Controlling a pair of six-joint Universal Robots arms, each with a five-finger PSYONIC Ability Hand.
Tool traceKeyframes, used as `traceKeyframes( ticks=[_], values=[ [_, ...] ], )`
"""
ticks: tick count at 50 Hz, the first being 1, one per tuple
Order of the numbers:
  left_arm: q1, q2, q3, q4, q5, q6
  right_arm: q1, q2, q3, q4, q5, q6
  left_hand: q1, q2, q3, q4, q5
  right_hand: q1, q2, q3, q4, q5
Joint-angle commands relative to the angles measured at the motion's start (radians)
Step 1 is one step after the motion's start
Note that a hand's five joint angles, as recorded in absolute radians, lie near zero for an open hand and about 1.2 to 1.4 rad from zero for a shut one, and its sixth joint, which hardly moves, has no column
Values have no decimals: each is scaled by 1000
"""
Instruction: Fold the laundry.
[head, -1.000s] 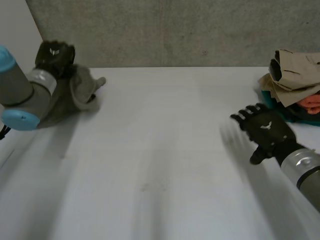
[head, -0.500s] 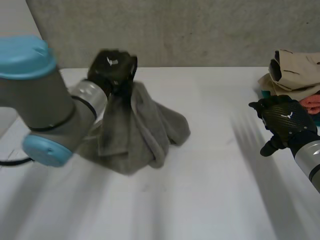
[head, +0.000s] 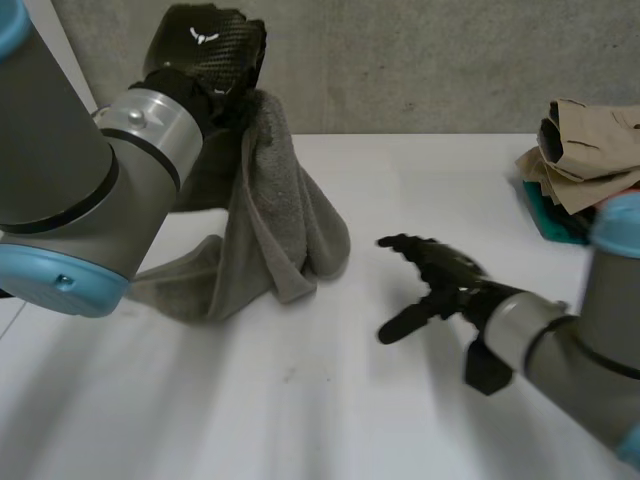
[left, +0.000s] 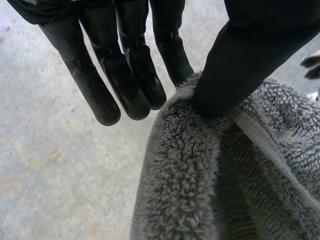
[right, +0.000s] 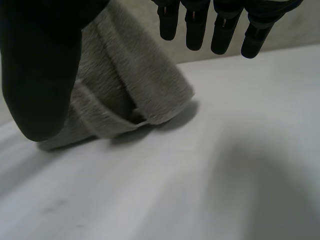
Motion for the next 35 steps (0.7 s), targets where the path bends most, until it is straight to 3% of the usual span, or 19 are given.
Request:
traceKeyframes(
  ticks=[1, 9, 12, 14, 15, 17, 19, 24, 29, 30, 35],
  values=[
    [-55, 31, 38, -47, 0, 1, 166, 243, -234, -30, 13, 115, 271, 200, 208, 199, 270, 11, 27, 33, 40, 24],
    [-100, 75, 44, -47, -6, 1, 236, 464, -516, -43, 95, 148, 271, 200, 208, 199, 270, 17, 33, 39, 46, 29],
    [-111, 86, 50, -47, -8, 1, 272, 529, -587, -82, 115, 137, 271, 200, 208, 199, 270, 116, 132, 138, 145, 129],
    [-112, 92, 54, -47, -9, -1, 283, 552, -607, -112, 119, 146, 271, 200, 208, 199, 270, 350, 366, 372, 379, 363],
    [-112, 94, 54, -47, -9, -1, 286, 570, -622, -149, 122, 149, 271, 200, 208, 199, 270, 578, 595, 600, 607, 591],
    [-111, 100, 57, -47, -11, -1, 286, 575, -624, -181, 125, 145, 271, 200, 208, 199, 270, 726, 743, 748, 756, 739],
    [-111, 105, 58, -47, -15, -1, 286, 572, -619, -211, 140, 141, 271, 200, 208, 199, 270, 1155, 1171, 1177, 1184, 1168],
    [-100, 112, 51, -45, -15, 2, 256, 485, -575, -192, 169, 73, 271, 200, 208, 199, 270, 1158, 1174, 1180, 1187, 1170],
    [-34, 131, 28, -62, -17, 60, 49, 213, -468, -114, 152, -287, 271, 200, 208, 199, 270, 1158, 1174, 1180, 1187, 1170],
    [-16, 135, 17, -67, -17, 80, -8, 137, -452, -70, 140, -445, 271, 200, 208, 199, 270, 1158, 1174, 1180, 1187, 1170],
    [59, 157, -57, -91, -12, 208, -74, 46, -484, 97, 94, -841, 271, 200, 208, 199, 270, 1158, 1174, 1180, 1187, 1170]
  ],
)
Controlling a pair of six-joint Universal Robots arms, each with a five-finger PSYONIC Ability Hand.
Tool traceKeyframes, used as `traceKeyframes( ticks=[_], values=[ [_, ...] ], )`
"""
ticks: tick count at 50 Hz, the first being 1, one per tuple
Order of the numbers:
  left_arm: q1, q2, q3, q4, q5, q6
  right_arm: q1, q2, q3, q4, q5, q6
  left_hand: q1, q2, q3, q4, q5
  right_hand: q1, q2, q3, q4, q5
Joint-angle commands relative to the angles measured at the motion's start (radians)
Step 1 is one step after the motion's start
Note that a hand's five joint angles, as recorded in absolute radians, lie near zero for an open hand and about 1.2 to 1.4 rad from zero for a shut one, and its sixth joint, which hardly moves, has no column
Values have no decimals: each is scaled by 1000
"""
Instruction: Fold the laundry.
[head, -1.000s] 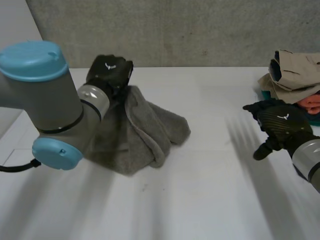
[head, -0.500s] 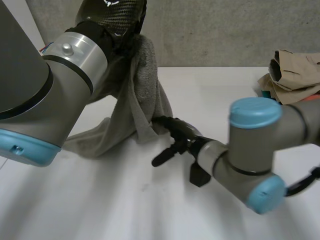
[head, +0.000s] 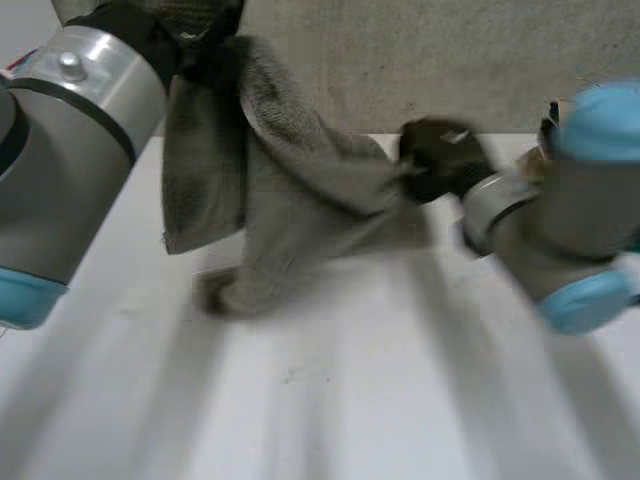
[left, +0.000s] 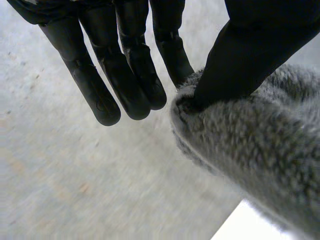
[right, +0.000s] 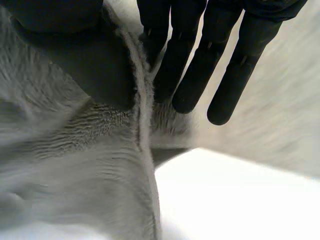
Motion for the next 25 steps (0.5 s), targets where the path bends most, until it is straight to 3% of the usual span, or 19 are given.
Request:
traceKeyframes(
  ticks=[1, 7, 12, 19, 25],
  values=[
    [96, 27, -91, -37, 5, 153, -145, -201, -6, 227, -53, -581, 271, 198, 203, 195, 270, 260, 210, 205, 201, 233],
    [107, 27, -174, -101, 9, 162, -151, -316, -32, 334, -76, -615, 271, 198, 203, 195, 270, 260, 210, 205, 201, 233],
    [114, 7, -284, -124, 20, 160, -140, -313, 20, 388, -85, -633, 271, 198, 203, 195, 270, 260, 210, 205, 201, 233],
    [133, -115, -349, -91, 20, 162, -94, -130, 25, 429, -39, -734, 271, 198, 203, 195, 270, 260, 210, 205, 201, 233],
    [168, -295, -200, 29, 17, 208, -86, 30, -94, 385, 35, -773, 271, 198, 203, 195, 270, 260, 210, 205, 201, 233]
  ],
)
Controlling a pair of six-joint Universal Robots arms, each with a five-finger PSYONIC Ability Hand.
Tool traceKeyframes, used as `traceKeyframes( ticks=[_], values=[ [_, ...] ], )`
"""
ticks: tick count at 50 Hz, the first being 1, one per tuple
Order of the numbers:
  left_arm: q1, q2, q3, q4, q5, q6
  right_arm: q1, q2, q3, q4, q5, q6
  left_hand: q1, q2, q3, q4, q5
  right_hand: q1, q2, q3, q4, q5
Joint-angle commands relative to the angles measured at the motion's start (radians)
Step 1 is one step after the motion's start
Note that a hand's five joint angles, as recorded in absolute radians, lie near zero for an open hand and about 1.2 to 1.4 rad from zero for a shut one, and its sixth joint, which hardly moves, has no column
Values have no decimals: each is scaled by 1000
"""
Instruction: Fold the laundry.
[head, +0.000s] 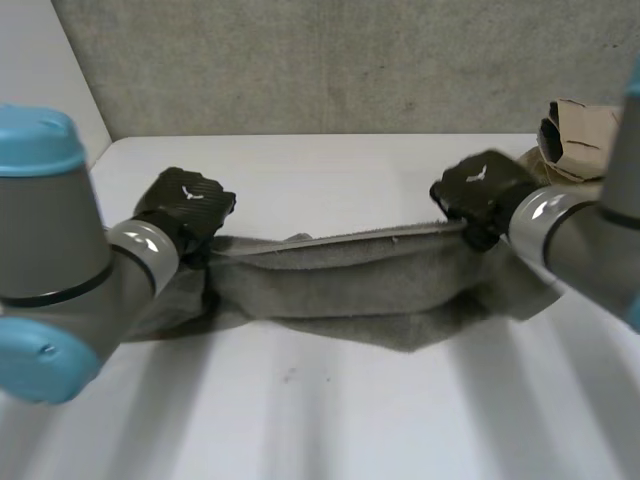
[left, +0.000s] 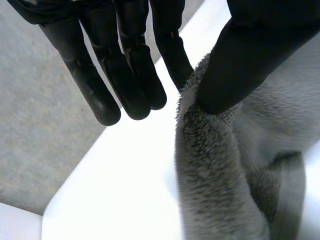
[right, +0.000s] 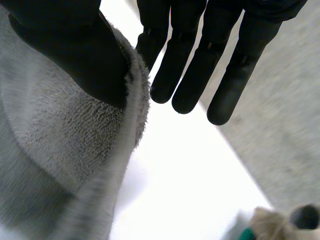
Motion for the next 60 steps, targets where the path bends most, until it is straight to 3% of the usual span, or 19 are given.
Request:
traceKeyframes(
  ticks=[1, 4, 10, 13, 16, 24, 33, 42, 49, 50, 53, 60],
  values=[
    [42, -191, 170, 124, -3, 57, 15, 217, -176, -89, 90, -56, 271, 198, 203, 195, 270, 260, 210, 205, 200, 227],
    [61, -256, 344, 192, 0, 128, 13, 257, -274, -197, 104, -53, 271, 198, 203, 195, 270, 260, 210, 205, 200, 227],
    [62, -293, 628, 440, -6, 174, 15, 254, -408, -635, 162, -44, 271, 198, 203, 195, 270, 260, 210, 205, 200, 227],
    [55, -285, 627, 543, -4, 165, 16, 210, -391, -821, 173, -43, 271, 198, 203, 195, 270, 260, 210, 205, 200, 227],
    [46, -230, 578, 644, -7, 148, 16, 182, -356, -870, 168, -44, 271, 198, 203, 195, 270, 260, 210, 205, 200, 227],
    [38, -92, 264, 660, 2, 119, 16, 90, -183, -846, 124, -43, 271, 198, 203, 195, 270, 260, 210, 205, 200, 227],
    [38, -41, -158, 675, 8, 123, -25, 71, 122, -576, 41, -41, 271, 198, 203, 195, 270, 260, 210, 205, 200, 227],
    [-2, -222, -273, 667, -3, 113, -54, 229, 271, -521, 13, -38, 271, 198, 203, 195, 270, 260, 210, 205, 200, 227],
    [-19, -199, -325, 655, 3, 114, -82, 225, 343, -518, 3, -24, 271, 198, 203, 195, 270, 260, 210, 205, 200, 227],
    [-17, -178, -331, 655, 2, 114, -90, 222, 348, -518, 1, -23, 138, 64, 70, 61, 137, 260, 210, 205, 200, 227],
    [5, -92, -359, 655, 5, 107, -116, 194, 360, -518, -1, -10, -603, -677, -672, -680, -604, 260, 210, 205, 200, 227],
    [140, 0, -391, 624, 55, 44, -169, 163, 373, -518, -42, 66, -739, -812, -807, -815, -739, 260, 210, 205, 200, 227]
  ],
)
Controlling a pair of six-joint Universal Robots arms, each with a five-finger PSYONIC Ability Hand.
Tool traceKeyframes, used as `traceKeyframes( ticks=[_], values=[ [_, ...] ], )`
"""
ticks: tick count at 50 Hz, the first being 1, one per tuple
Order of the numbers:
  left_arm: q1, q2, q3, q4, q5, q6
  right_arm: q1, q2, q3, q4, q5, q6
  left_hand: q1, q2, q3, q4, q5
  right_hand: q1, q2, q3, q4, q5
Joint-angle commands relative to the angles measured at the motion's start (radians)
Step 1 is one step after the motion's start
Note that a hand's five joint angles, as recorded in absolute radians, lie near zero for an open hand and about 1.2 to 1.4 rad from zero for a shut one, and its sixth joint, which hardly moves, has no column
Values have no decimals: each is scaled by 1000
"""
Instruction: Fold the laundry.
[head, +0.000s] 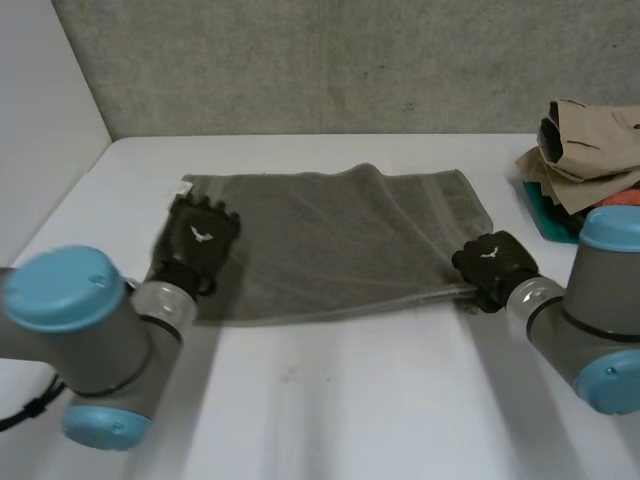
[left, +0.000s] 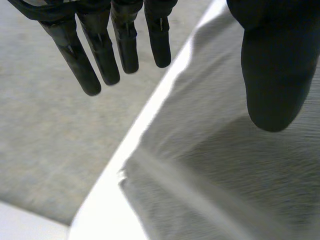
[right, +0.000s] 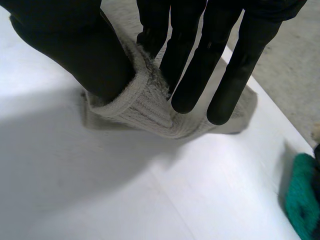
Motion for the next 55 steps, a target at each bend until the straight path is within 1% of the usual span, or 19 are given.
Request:
traceKeyframes(
  ticks=[1, 3, 4, 5, 7, 8, 11, 12, 15, 17, 19, 26, 31, 36, 42, 50, 55],
  values=[
    [151, 106, -38, -59, 95, -79, -51, -31, 12, 0, -48, 71, -47, -93, -97, -95, -92, 260, 209, 200, 197, 206],
    [187, 106, -44, -95, 148, -105, -54, -31, 12, 1, -63, 83, -47, -93, -97, -95, -92, 260, 209, 200, 197, 206],
    [229, 106, -51, -134, 200, -133, -57, -31, 12, 3, -72, 92, -47, -93, -97, -95, -92, 260, 209, 200, 197, 206],
    [251, 106, -54, -154, 224, -145, -56, -31, 12, 3, -74, 96, -44, -90, -94, -92, -89, 260, 209, 200, 197, 206],
    [288, 105, -67, -188, 274, -161, -56, -31, 12, 4, -75, 102, -32, -78, -83, -80, -77, 260, 209, 200, 197, 206],
    [317, 103, -79, -216, 318, -164, -56, -31, 12, 4, -75, 102, -12, -58, -62, -60, -57, 260, 209, 200, 197, 206],
    [354, 103, -102, -237, 373, -161, -56, -31, 12, 7, -77, 100, 44, -2, -6, -4, -1, 260, 209, 200, 197, 206],
    [374, 102, -117, -239, 401, -161, -56, -31, 12, 7, -77, 100, 94, 47, 43, 46, 48, 260, 209, 200, 197, 206],
    [406, 100, -134, -239, 438, -159, -56, -31, 13, 7, -77, 100, 176, 130, 126, 128, 131, 260, 209, 200, 197, 206],
    [429, 97, -148, -239, 467, -154, -56, -31, 13, 7, -77, 100, 191, 145, 141, 143, 146, 260, 209, 200, 197, 206],
    [431, 93, -150, -236, 478, -147, -56, -31, 13, 9, -78, 100, 188, 142, 138, 140, 143, 260, 209, 200, 197, 206],
    [431, 23, -142, -153, 481, -89, -56, -31, 20, 7, -80, 99, 250, 203, 199, 202, 204, 260, 209, 200, 197, 206],
    [428, -6, -124, -144, 476, -64, -59, -31, 24, 7, -80, 97, 258, 212, 208, 211, 213, 260, 209, 200, 197, 206],
    [425, -55, -99, -144, 470, -61, -57, -29, 30, 7, -86, 93, 247, 201, 196, 199, 202, 260, 209, 200, 197, 206],
    [422, -67, -71, -142, 472, -61, -56, -29, 32, 6, -83, 85, 258, 212, 208, 211, 213, 260, 209, 200, 197, 206],
    [419, -124, -7, -142, 470, -61, -53, -26, 33, 6, -80, 83, 291, 245, 240, 243, 245, 260, 209, 200, 197, 206],
    [397, -164, 48, -142, 470, -61, -54, -26, 33, 6, -78, 83, 317, 271, 267, 269, 272, 260, 209, 200, 197, 206]
  ],
)
